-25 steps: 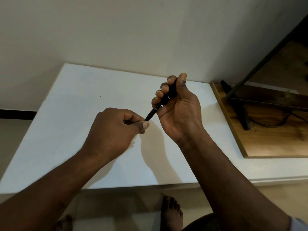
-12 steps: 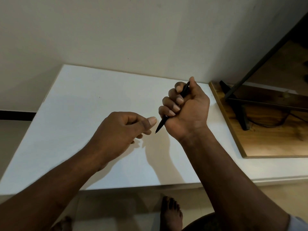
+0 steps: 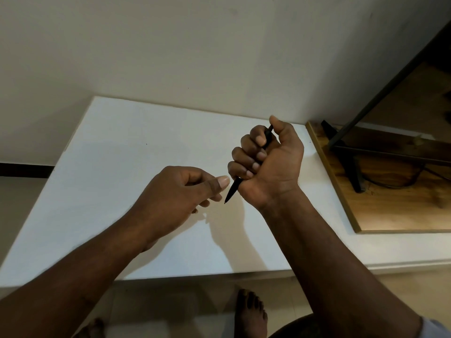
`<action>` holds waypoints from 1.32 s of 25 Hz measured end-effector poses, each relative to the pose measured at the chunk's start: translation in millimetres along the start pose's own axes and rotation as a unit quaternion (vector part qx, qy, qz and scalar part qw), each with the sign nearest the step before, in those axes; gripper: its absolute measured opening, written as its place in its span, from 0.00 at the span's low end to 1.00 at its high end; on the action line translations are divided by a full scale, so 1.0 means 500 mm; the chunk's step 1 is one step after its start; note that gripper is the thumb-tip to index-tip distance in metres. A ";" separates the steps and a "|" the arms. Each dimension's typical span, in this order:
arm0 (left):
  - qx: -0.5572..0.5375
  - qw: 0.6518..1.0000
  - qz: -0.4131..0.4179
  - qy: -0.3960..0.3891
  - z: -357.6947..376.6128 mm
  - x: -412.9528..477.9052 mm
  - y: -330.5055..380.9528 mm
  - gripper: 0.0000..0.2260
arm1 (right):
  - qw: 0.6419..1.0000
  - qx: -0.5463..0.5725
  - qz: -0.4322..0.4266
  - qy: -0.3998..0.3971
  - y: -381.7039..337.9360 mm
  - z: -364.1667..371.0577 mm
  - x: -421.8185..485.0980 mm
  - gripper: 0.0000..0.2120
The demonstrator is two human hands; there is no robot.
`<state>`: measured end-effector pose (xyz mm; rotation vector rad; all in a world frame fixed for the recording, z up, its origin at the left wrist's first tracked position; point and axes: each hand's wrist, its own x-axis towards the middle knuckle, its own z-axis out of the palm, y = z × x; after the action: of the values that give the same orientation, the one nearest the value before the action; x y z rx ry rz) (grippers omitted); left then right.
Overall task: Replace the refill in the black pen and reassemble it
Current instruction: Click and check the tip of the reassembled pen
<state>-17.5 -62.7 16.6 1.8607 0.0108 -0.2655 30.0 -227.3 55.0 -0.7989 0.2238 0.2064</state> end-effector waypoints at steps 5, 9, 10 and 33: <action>-0.007 1.000 -0.006 -0.006 0.002 0.001 0.001 0.20 | 1.000 0.015 -0.005 0.000 0.003 0.002 0.002 0.20; -0.017 1.000 -0.011 -0.008 0.001 0.005 -0.002 0.14 | 1.000 0.027 -0.002 -0.002 0.001 -0.001 0.002 0.20; -0.017 1.000 -0.013 -0.008 0.001 0.006 -0.003 0.14 | 1.000 0.028 -0.002 0.001 0.001 -0.001 0.003 0.20; -0.039 0.998 -0.029 -0.026 0.000 0.000 0.002 0.15 | 0.994 0.100 -0.034 0.008 -0.018 -0.006 0.003 0.19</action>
<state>-17.3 -63.1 17.3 1.7766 0.0382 -0.3488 33.6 -235.2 58.5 -0.6087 0.2285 0.1119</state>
